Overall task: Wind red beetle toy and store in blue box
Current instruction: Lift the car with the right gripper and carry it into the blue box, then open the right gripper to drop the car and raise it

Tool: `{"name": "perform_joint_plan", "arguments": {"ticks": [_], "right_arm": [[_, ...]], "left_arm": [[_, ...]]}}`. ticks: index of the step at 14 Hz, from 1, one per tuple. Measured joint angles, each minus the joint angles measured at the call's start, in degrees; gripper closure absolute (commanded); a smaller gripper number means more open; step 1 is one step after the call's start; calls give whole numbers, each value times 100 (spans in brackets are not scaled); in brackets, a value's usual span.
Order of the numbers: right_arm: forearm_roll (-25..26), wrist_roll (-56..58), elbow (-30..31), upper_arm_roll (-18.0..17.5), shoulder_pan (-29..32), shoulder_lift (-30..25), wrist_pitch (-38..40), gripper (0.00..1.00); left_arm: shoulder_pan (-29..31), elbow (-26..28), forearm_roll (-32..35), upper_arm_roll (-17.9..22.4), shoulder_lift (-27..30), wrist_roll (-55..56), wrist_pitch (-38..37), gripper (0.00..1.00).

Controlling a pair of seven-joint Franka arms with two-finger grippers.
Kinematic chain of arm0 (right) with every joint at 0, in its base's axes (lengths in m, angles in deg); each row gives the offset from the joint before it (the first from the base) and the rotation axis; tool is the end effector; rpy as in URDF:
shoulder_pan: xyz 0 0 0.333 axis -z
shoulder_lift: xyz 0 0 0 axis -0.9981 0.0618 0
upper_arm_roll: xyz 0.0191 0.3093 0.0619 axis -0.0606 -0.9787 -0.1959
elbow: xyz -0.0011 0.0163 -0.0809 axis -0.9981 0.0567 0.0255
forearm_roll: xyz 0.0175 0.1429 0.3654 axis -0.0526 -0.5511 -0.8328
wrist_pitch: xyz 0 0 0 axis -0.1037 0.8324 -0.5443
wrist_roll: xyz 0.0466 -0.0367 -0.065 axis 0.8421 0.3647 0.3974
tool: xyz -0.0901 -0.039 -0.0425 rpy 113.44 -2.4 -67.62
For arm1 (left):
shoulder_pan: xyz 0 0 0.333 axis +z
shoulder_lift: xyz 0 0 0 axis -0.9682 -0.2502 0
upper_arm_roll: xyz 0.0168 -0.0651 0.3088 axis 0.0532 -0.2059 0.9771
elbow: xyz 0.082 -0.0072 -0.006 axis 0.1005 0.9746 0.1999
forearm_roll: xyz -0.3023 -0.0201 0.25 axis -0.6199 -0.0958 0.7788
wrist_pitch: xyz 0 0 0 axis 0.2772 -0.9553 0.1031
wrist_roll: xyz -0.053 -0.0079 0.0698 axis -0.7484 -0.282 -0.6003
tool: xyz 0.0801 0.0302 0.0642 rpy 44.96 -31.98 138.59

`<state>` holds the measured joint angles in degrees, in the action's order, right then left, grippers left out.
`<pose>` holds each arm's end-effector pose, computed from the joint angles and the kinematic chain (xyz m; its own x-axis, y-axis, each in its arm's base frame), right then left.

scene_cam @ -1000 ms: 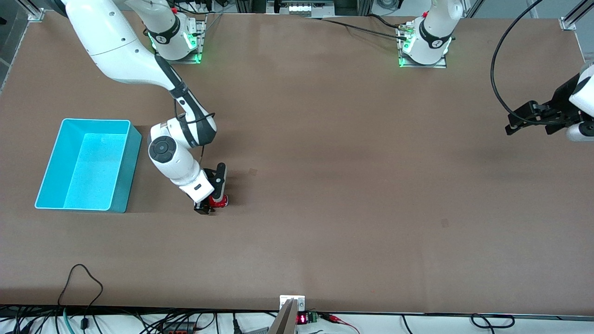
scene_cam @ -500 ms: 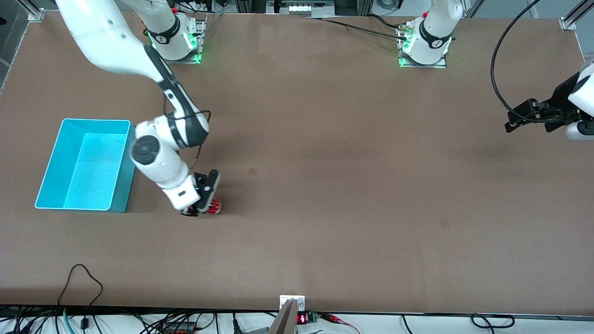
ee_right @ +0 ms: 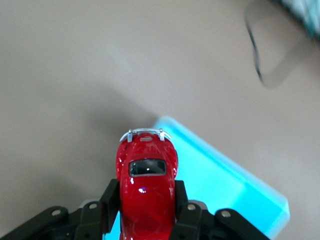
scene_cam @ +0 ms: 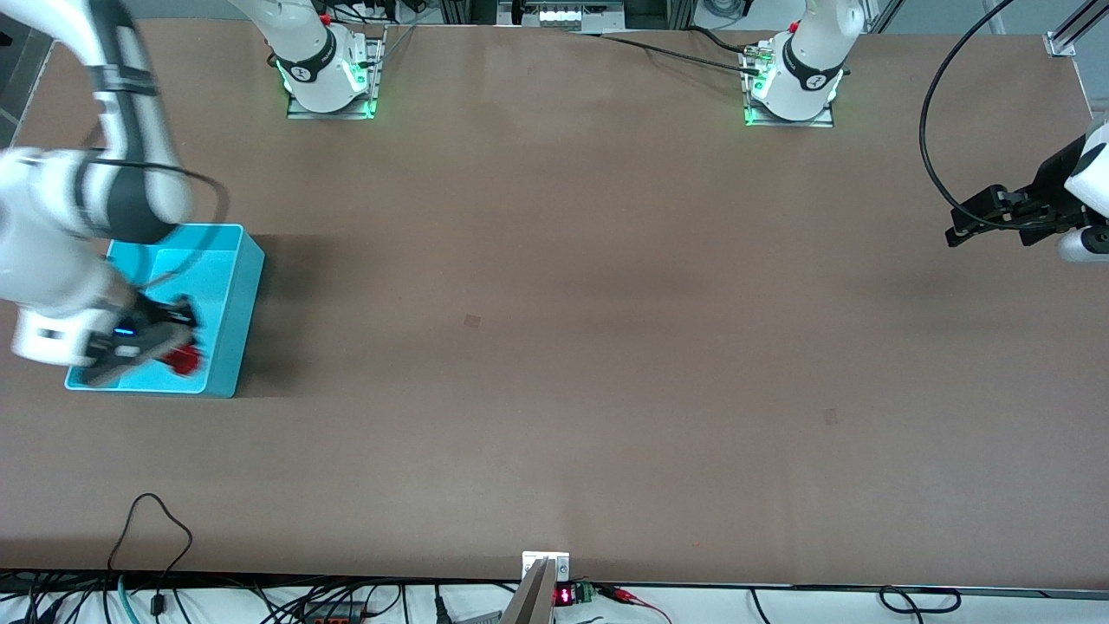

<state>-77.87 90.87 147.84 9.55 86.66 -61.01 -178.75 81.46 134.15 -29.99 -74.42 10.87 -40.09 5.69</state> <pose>0.6357 -0.0888 0.3864 0.8740 0.4857 -0.0104 0.4832 -0.8669 0.1223 0.5677 0.0128 0.5965 0.9988 0.0482 0.0062 0.0480 -0.9982 0.0357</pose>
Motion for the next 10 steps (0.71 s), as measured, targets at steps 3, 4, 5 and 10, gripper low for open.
{"name": "perform_joint_plan", "arguments": {"ticks": [3, 4, 5, 10], "right_arm": [[62, -920, 200, 552, 91, 30, 107, 100], [67, -1280, 288, 611, 155, 108, 108, 100], [70, -1597, 364, 627, 219, 234, 71, 100], [62, -2431, 885, 622, 325, 1045, -1043, 100]], "left_arm": [[-3, 0, 0, -8, 0, -4, 0, 0], [-3, 0, 0, -8, 0, -5, 0, 0], [-3, -1, 0, -9, 0, -6, 0, 0], [-9, -13, 0, -27, 12, -18, 0, 0]]}}
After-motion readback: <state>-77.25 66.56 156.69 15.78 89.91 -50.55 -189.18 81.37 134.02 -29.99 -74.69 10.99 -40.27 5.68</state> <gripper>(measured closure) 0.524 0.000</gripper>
